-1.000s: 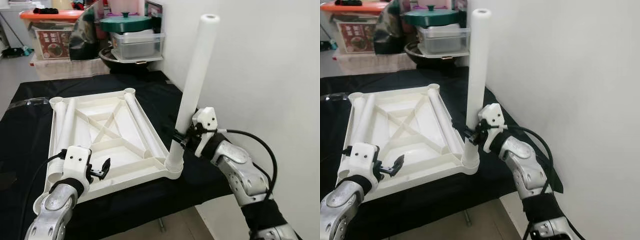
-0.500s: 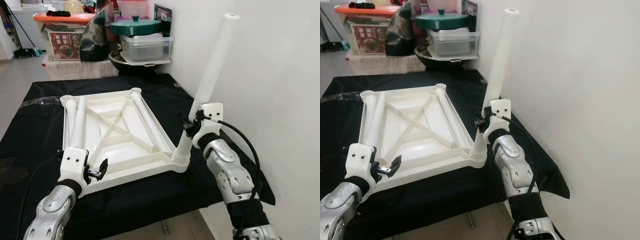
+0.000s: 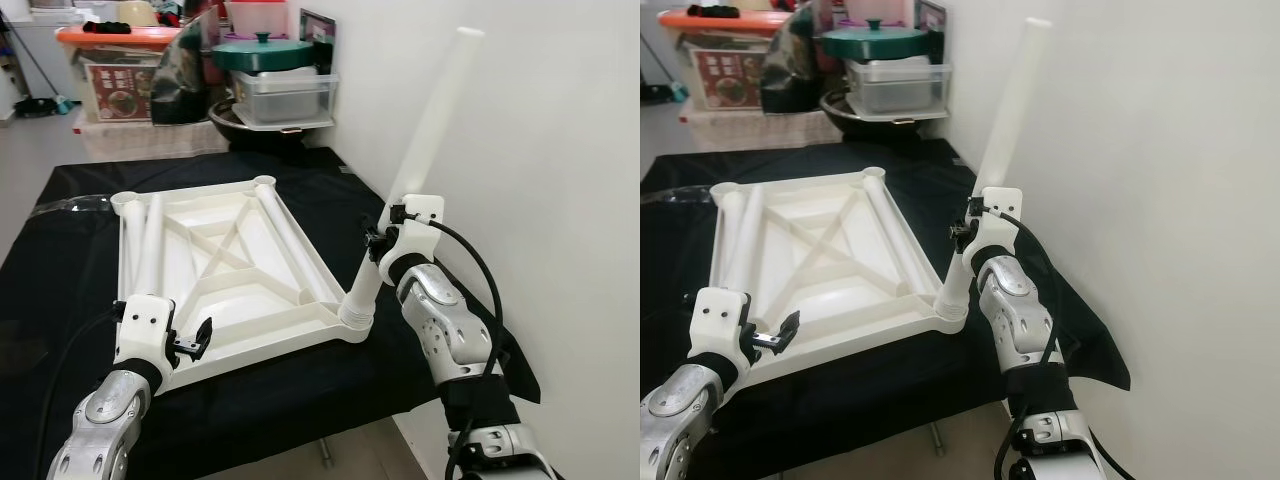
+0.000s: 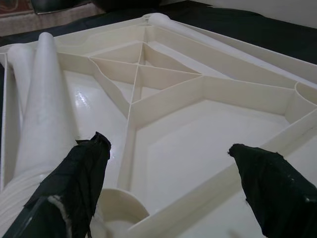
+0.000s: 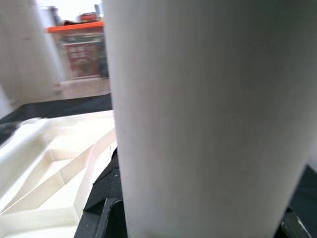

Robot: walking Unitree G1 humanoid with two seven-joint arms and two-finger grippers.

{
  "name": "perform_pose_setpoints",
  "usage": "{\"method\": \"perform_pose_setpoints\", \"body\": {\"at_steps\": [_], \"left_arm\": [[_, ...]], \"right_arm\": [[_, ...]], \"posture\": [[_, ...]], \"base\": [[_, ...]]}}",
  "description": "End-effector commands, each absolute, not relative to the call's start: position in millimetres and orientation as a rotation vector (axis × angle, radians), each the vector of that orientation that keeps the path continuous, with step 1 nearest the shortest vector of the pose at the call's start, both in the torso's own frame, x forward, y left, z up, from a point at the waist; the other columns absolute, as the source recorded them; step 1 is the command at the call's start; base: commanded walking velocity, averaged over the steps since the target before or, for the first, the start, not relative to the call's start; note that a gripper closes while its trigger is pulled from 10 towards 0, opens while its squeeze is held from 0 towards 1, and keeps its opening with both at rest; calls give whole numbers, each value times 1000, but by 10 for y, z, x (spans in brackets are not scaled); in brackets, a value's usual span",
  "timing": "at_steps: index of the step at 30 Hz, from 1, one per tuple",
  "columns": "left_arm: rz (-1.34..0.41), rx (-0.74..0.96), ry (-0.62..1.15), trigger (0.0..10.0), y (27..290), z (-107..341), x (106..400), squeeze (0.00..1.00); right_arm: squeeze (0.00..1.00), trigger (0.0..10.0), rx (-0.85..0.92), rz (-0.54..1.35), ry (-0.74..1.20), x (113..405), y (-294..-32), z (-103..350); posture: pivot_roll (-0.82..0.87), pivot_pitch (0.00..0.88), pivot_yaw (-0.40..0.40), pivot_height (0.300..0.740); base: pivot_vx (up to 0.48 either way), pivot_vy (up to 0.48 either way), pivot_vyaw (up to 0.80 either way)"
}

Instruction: Building children table

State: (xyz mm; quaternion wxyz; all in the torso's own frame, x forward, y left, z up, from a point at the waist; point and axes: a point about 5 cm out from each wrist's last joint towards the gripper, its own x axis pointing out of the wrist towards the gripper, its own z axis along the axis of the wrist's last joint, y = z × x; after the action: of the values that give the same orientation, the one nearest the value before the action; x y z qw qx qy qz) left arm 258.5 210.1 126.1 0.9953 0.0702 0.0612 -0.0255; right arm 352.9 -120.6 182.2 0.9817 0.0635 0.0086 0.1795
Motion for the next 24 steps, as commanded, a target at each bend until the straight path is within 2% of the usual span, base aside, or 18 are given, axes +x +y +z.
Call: {"method": "perform_pose_setpoints", "body": {"at_steps": [1,3,9,16,24], "left_arm": [[-41,136,144,10000,2112,1219,2586,0],[-40,137,146,10000,2115,1213,2591,0],[-39,134,146,10000,2107,1209,2596,0],[-35,115,153,10000,2129,1199,2593,0],[-38,100,159,10000,2121,1182,2582,0]], "right_arm": [[0,0,106,484,218,3413,-1153,1357],[0,0,45,611,159,3375,-1206,1436],[0,0,-29,789,85,3287,-1217,1503],[0,0,-64,1068,82,3214,-1185,1558],[0,0,-143,1165,88,3318,-1161,1656]], "posture": [[57,0,-58,740],[54,0,-60,740],[57,0,-61,740],[68,0,-67,740],[72,0,-73,740]], "base": [[0,0,0],[0,0,0],[0,0,0],[0,0,0],[0,0,0]]}}
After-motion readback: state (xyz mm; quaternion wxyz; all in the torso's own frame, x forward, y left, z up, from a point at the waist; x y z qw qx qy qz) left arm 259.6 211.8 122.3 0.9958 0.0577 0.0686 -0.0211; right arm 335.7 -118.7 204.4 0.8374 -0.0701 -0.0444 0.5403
